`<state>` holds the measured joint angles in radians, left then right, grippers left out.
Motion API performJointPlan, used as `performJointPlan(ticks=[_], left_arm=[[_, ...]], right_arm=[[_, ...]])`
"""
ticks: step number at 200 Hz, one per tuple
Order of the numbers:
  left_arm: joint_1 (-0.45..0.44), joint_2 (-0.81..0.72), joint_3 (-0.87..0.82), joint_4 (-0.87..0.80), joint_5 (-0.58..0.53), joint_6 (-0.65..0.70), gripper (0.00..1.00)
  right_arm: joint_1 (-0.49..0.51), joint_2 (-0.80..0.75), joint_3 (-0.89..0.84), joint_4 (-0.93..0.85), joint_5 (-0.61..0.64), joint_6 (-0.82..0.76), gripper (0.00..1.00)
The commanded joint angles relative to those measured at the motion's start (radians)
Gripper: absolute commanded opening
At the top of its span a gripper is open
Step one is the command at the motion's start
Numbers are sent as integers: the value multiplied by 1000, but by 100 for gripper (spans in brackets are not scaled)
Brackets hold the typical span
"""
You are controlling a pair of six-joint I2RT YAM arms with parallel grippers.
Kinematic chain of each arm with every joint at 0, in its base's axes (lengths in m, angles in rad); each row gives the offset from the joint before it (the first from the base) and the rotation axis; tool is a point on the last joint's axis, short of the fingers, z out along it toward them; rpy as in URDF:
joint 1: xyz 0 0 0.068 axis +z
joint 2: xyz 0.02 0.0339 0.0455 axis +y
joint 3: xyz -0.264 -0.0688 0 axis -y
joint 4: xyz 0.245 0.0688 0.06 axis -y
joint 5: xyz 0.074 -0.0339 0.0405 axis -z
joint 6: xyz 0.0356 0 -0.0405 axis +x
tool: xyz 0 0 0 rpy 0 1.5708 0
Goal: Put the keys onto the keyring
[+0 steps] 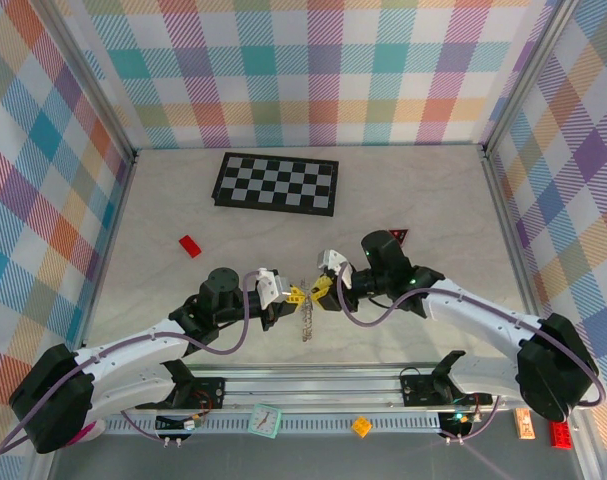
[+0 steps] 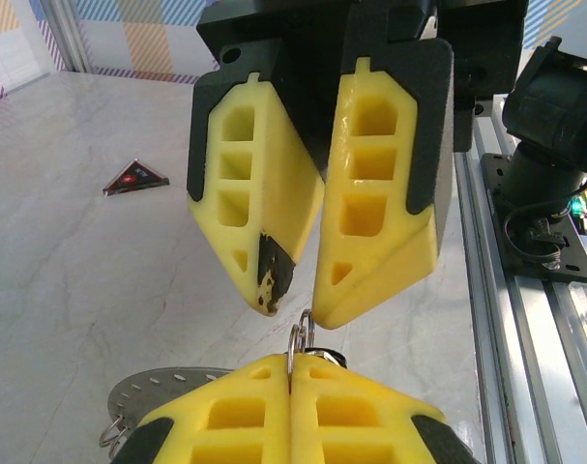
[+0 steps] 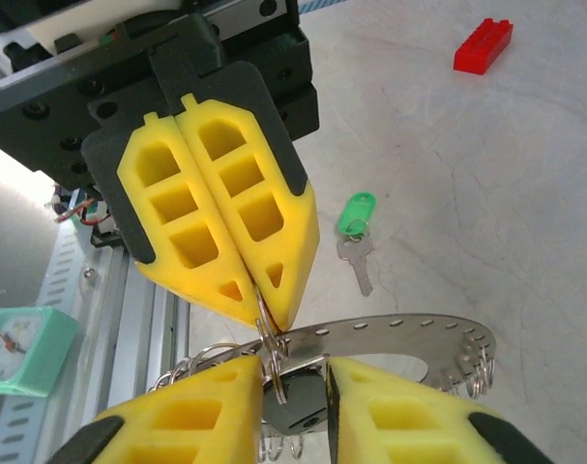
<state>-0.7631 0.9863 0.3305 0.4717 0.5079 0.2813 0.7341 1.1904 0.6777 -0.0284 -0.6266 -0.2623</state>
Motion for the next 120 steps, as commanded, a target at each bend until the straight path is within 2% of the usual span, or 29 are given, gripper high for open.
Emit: performJointPlan(ticks=[1, 39, 63, 95, 120], left_arm=[[-1, -11, -8, 61, 23, 6, 0], [0, -12, -10, 65, 21, 4, 0], [-1, -8, -11, 72, 22, 1, 0], [0, -9, -13, 78, 21, -2, 0], [-1, -3, -18, 106, 23, -16, 0]], right_arm=[[8, 3, 31, 11, -37, -10, 17], [8, -5, 34, -43, -12, -43, 11], [8, -8, 33, -53, -17, -46, 0], [8, -10, 27, -65, 12, -59, 0], [7, 7, 29, -63, -12, -54, 0]])
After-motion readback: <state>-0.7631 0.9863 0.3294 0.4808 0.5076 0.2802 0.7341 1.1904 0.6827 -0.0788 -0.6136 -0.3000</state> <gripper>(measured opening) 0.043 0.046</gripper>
